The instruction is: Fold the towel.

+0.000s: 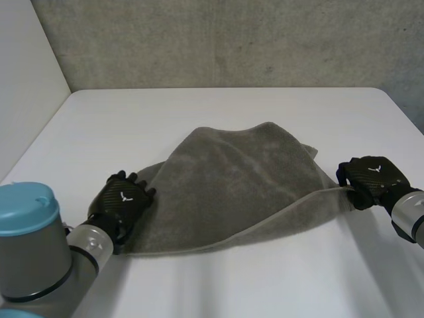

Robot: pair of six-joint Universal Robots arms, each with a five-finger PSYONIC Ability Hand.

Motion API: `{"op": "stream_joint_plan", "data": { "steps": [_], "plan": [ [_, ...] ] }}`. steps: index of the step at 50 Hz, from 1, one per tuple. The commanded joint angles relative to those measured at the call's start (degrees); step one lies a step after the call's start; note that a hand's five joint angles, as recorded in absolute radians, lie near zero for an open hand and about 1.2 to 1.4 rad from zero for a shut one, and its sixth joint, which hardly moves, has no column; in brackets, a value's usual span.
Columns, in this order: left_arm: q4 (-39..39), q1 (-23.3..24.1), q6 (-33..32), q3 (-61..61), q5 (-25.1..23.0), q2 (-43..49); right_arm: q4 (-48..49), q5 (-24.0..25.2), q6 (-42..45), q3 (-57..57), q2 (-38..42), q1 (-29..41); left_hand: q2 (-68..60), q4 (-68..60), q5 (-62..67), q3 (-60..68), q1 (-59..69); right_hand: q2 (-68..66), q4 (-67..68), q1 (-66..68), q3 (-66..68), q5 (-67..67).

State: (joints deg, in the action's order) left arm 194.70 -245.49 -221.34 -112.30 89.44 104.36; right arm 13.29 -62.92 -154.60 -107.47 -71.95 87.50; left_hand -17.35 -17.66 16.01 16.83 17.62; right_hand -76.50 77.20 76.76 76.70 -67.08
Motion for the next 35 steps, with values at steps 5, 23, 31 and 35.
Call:
{"op": "stream_joint_plan", "data": {
  "steps": [5, 23, 31, 35],
  "plan": [
    [-3.28, -1.04, 0.29, -4.68, -0.06, -6.71, -0.11, -0.36, 0.01, 0.24, 1.9, 0.3, 2.43, 2.74, -11.09, -1.91, -2.69, -3.5, 2.8, 3.24, 3.3, -2.92],
    [-3.63, -5.7, 0.12, -5.65, -0.23, -2.05, -0.2, -0.27, 0.01, 0.15, 1.99, 0.13, -7.16, -6.85, -1.5, 7.68, 6.9, -3.5, 2.8, 3.24, 3.3, -2.92],
    [-2.66, -5.7, 0.47, -3.54, -0.23, 3.4, -0.2, -0.27, 0.01, 0.15, 1.99, 0.04, -29.7, -29.39, 21.04, 30.22, 29.44, -3.5, 2.8, 3.24, 3.3, -2.92],
    [-0.3, -4.74, 0.82, -2.92, -0.14, 4.01, -0.2, -0.27, 0.01, 0.15, 1.73, -0.05, -62.55, -62.24, 53.89, 63.07, 62.29, -3.5, 2.8, 3.24, 3.3, -2.92]
  ]
}}
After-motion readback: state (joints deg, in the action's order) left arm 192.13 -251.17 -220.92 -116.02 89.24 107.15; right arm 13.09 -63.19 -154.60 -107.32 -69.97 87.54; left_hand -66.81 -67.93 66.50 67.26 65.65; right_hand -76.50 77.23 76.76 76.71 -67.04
